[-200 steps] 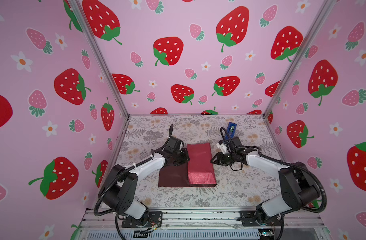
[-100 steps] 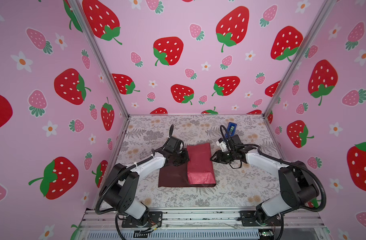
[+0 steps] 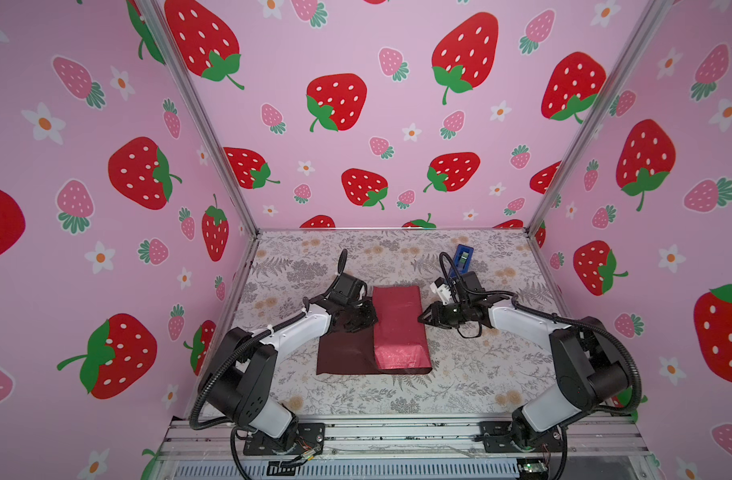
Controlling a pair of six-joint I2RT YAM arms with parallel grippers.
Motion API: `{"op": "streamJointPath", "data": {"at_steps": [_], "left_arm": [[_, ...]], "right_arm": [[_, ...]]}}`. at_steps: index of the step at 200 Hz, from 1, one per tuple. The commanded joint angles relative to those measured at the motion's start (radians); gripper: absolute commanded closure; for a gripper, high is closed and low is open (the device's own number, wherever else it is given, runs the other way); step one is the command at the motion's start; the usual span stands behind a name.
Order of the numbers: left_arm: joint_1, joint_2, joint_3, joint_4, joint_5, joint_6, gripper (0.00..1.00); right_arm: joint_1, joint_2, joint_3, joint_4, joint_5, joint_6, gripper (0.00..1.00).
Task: Wrap the gift box in paper
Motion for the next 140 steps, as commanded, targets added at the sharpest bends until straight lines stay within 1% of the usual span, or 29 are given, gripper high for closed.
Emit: {"op": "streamJointPath", "data": {"at_steps": [1, 37, 41, 44, 53, 67, 96, 112, 119, 140], "left_arm": [[0.018, -0.067, 0.052, -0.104, -0.079, 0.04, 0.75], [0.083, -0.157, 0.016, -0.223, -0.155, 0.086, 0.63], [0.095, -0.168, 0.006, -0.239, -0.156, 0.088, 0.61], [0.102, -0.174, -0.001, -0.249, -0.189, 0.09, 0.6], [0.132, -0.197, -0.026, -0.287, -0.222, 0.089, 0.54], [0.178, -0.23, -0.07, -0.319, -0.245, 0.084, 0.45], [0.266, -0.29, -0.183, -0.307, -0.206, 0.059, 0.32], [0.307, -0.302, -0.241, -0.279, -0.168, 0.034, 0.3], [0.321, -0.302, -0.261, -0.267, -0.128, 0.022, 0.29], [0.337, -0.304, -0.307, -0.253, -0.112, -0.012, 0.28]], "right_arm": [[0.001, 0.02, -0.038, -0.047, 0.047, -0.01, 0.67], [0.001, 0.022, -0.035, -0.051, 0.045, -0.015, 0.67], [0.001, 0.023, -0.035, -0.05, 0.046, -0.015, 0.67], [0.001, 0.022, -0.035, -0.049, 0.045, -0.015, 0.67], [0.001, 0.022, -0.035, -0.051, 0.046, -0.015, 0.67], [0.001, 0.023, -0.034, -0.05, 0.043, -0.016, 0.67], [0.001, 0.022, -0.031, -0.058, 0.042, -0.021, 0.67], [0.001, 0.022, -0.029, -0.058, 0.041, -0.021, 0.67], [0.001, 0.024, -0.027, -0.058, 0.04, -0.021, 0.67], [0.001, 0.025, -0.024, -0.06, 0.039, -0.021, 0.67]]}}
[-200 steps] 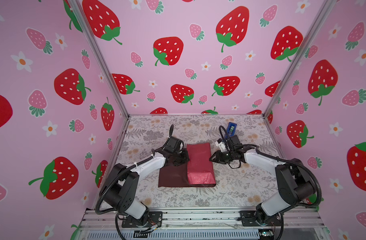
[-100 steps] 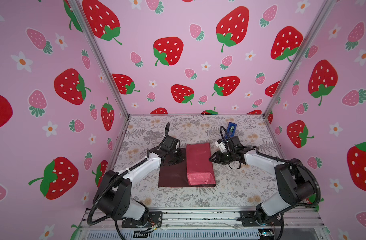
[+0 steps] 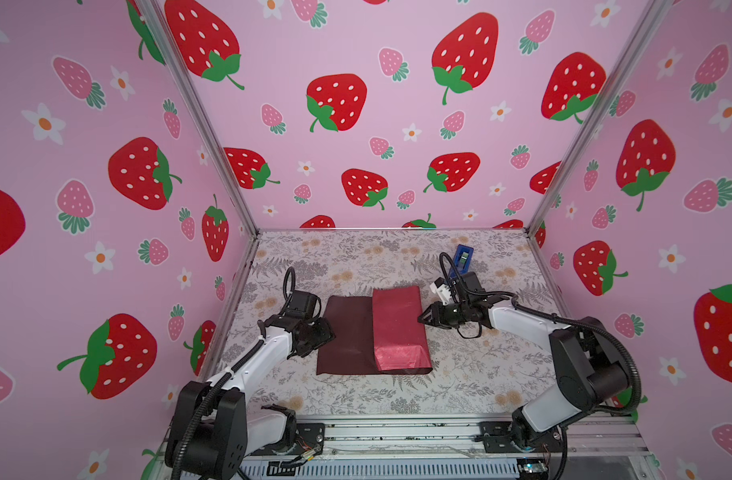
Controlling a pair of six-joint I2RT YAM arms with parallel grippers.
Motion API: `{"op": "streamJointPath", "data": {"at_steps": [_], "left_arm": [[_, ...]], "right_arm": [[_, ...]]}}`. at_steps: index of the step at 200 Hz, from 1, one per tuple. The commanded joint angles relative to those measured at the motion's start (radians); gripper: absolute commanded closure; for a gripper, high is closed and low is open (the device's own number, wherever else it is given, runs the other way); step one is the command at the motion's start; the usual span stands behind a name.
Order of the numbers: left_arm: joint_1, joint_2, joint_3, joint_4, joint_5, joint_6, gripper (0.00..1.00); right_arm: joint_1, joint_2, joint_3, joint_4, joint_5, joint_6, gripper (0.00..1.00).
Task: Wrap the gift box in paper
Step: 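Grasp the maroon paper edge nearest the left gripper and lift it upward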
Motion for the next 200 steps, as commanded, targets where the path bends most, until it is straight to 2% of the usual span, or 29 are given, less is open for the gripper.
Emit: {"op": "streamJointPath", "data": {"at_steps": [1, 77, 123, 160, 200], "left_arm": [[0.016, -0.012, -0.039, 0.001, 0.039, -0.052, 0.28], [0.06, -0.005, -0.148, 0.196, 0.228, -0.089, 0.26], [0.108, 0.011, -0.112, 0.214, 0.258, -0.04, 0.26], [0.154, 0.079, -0.084, 0.285, 0.327, -0.005, 0.26], [0.185, 0.163, -0.037, 0.314, 0.351, 0.023, 0.27]], "right_arm": [[0.001, 0.025, -0.021, -0.067, 0.043, -0.021, 0.67], [0.001, 0.016, -0.025, -0.066, 0.047, -0.016, 0.67], [0.001, 0.015, -0.025, -0.067, 0.047, -0.018, 0.67], [0.001, 0.013, -0.025, -0.07, 0.047, -0.016, 0.67], [0.001, 0.01, -0.025, -0.073, 0.049, -0.016, 0.67]]}}
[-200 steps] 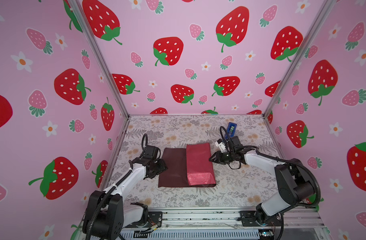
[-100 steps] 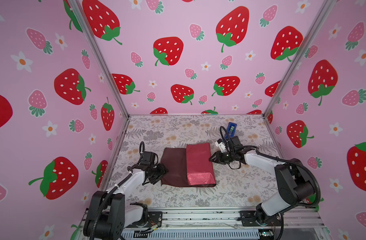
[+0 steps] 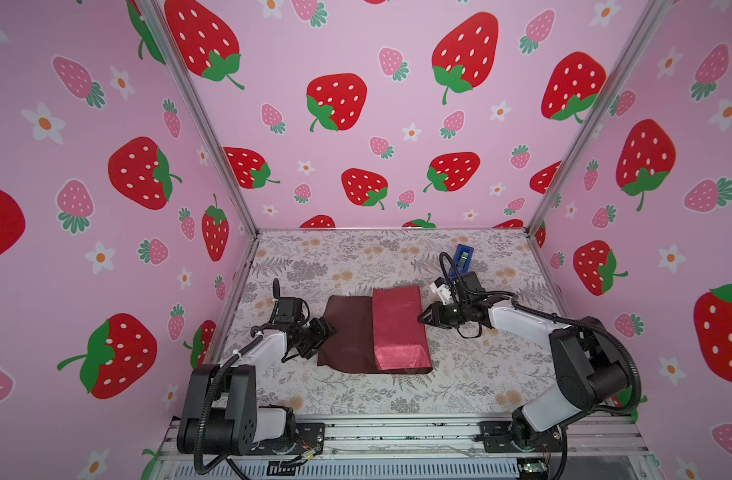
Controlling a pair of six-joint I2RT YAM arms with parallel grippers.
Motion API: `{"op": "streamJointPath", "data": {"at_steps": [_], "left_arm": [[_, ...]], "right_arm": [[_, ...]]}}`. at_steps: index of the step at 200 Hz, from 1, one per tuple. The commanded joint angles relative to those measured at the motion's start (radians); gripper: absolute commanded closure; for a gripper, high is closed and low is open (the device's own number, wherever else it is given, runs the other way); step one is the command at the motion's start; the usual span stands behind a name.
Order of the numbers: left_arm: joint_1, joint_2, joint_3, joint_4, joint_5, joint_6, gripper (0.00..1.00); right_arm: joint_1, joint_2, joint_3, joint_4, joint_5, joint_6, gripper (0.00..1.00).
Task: Wrap the gift box in paper
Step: 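Grasp the maroon paper edge nearest the left gripper and lift it upward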
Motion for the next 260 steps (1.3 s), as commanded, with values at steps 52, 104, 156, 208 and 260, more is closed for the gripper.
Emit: {"op": "streamJointPath", "data": {"at_steps": [52, 104, 156, 208, 260], "left_arm": [[0.065, 0.128, 0.095, 0.047, 0.048, 0.073, 0.36], [0.073, 0.152, 0.106, 0.052, 0.029, 0.083, 0.52], [0.074, 0.138, 0.112, 0.027, -0.021, 0.106, 0.6], [0.077, 0.122, 0.106, 0.033, -0.036, 0.118, 0.73], [0.079, 0.08, 0.083, 0.057, -0.021, 0.12, 0.87]], "right_arm": [[0.001, 0.01, -0.021, -0.077, 0.052, -0.017, 0.67], [0.001, 0.01, -0.019, -0.08, 0.055, -0.016, 0.67], [0.002, 0.01, -0.019, -0.081, 0.057, -0.017, 0.67], [0.001, 0.011, -0.019, -0.082, 0.057, -0.017, 0.67], [0.001, 0.014, -0.019, -0.084, 0.057, -0.017, 0.67]]}}
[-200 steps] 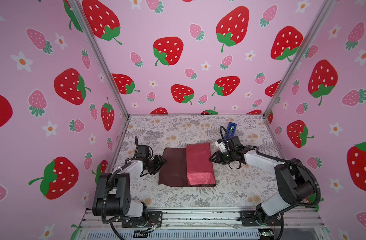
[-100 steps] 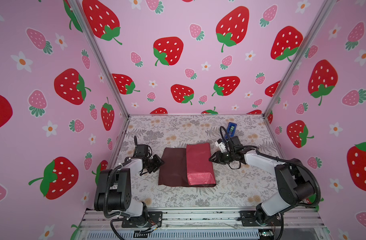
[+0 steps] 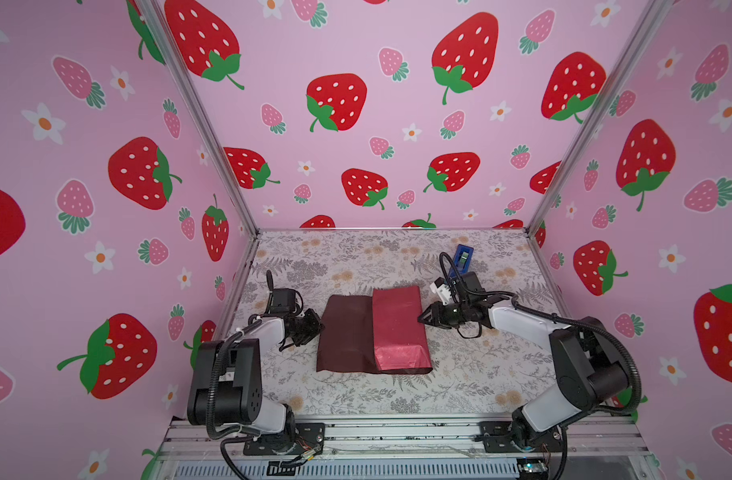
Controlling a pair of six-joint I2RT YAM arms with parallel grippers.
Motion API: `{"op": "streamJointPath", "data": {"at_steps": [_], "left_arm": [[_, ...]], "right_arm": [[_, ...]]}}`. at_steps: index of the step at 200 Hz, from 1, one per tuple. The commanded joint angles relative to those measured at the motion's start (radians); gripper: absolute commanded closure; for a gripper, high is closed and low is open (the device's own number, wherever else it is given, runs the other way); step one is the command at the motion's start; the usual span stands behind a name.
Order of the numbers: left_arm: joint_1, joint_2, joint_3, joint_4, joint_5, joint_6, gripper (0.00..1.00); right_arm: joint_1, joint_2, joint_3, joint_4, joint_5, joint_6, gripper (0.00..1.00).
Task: Wrap the gift box in paper
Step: 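Grasp the maroon paper edge nearest the left gripper and lift it upward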
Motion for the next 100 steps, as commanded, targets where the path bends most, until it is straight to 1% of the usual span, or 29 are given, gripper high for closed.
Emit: {"op": "streamJointPath", "data": {"at_steps": [1, 30, 39, 42, 50, 100], "left_arm": [[0.004, -0.039, 0.003, 0.006, 0.007, 0.01, 0.87], [0.004, -0.075, -0.009, 0.01, 0.026, 0.011, 0.93], [0.005, -0.087, -0.014, 0.016, 0.039, 0.013, 0.93], [0.004, -0.092, -0.015, 0.017, 0.043, 0.015, 0.97], [0.004, -0.102, -0.016, 0.018, 0.053, 0.018, 1.0], [-0.002, -0.2, -0.032, 0.001, 0.088, 0.023, 1.0]], "right_arm": [[0.001, 0.014, -0.019, -0.082, 0.056, -0.017, 0.67], [0.002, 0.014, -0.018, -0.082, 0.057, -0.016, 0.67], [0.001, 0.014, -0.019, -0.081, 0.057, -0.015, 0.67], [0.001, 0.014, -0.02, -0.081, 0.058, -0.014, 0.67], [0.001, 0.014, -0.018, -0.082, 0.058, -0.014, 0.67], [0.001, 0.021, -0.014, -0.083, 0.061, -0.014, 0.67]]}}
